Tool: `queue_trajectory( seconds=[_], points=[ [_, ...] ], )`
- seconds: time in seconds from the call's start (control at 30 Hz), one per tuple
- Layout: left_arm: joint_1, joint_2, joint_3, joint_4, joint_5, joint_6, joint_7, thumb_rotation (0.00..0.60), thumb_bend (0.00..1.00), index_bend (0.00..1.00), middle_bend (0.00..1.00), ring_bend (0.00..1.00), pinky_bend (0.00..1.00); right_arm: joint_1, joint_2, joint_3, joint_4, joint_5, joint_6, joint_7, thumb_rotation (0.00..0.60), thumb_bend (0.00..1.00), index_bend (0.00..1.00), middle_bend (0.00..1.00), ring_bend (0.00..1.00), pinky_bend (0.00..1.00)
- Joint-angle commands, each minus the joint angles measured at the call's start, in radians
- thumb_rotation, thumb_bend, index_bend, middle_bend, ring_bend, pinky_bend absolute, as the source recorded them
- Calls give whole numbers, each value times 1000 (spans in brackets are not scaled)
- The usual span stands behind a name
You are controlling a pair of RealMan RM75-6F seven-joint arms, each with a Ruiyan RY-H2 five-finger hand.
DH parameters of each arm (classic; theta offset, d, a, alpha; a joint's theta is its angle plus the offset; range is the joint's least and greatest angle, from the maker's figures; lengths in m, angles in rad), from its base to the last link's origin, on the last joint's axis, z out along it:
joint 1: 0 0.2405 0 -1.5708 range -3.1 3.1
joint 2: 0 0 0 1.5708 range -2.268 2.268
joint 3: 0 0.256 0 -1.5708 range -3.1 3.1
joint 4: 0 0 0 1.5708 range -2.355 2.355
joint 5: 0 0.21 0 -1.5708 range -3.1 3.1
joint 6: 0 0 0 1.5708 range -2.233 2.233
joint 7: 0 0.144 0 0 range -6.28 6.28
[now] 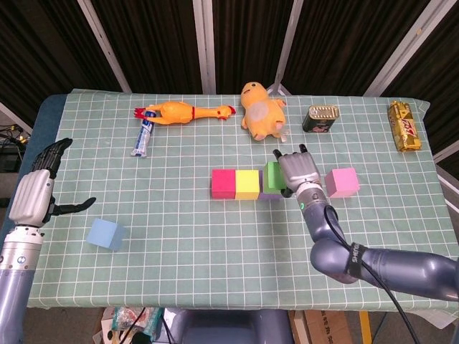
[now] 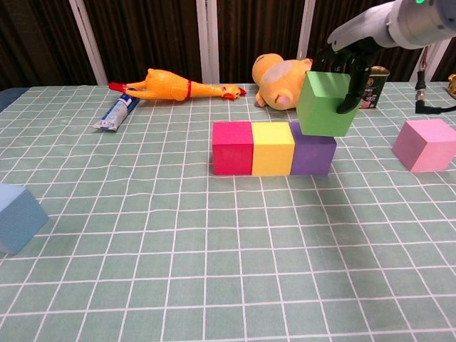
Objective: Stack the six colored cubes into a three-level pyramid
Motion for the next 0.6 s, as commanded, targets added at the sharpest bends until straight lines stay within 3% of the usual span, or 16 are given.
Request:
queue_trajectory(
  seconds=[0.03, 0.6],
  points=[
    [0, 1, 0, 1, -1, -2, -5, 600, 67, 0, 37, 3, 52, 81, -72, 39, 76, 141, 46, -63, 600, 312, 117, 428, 267, 15],
    [-2, 8, 0, 6, -10, -23, -29, 600, 67, 0, 37, 3, 52, 153, -140, 70, 153, 247, 48, -205, 600, 313, 116, 428, 267, 14]
  ],
)
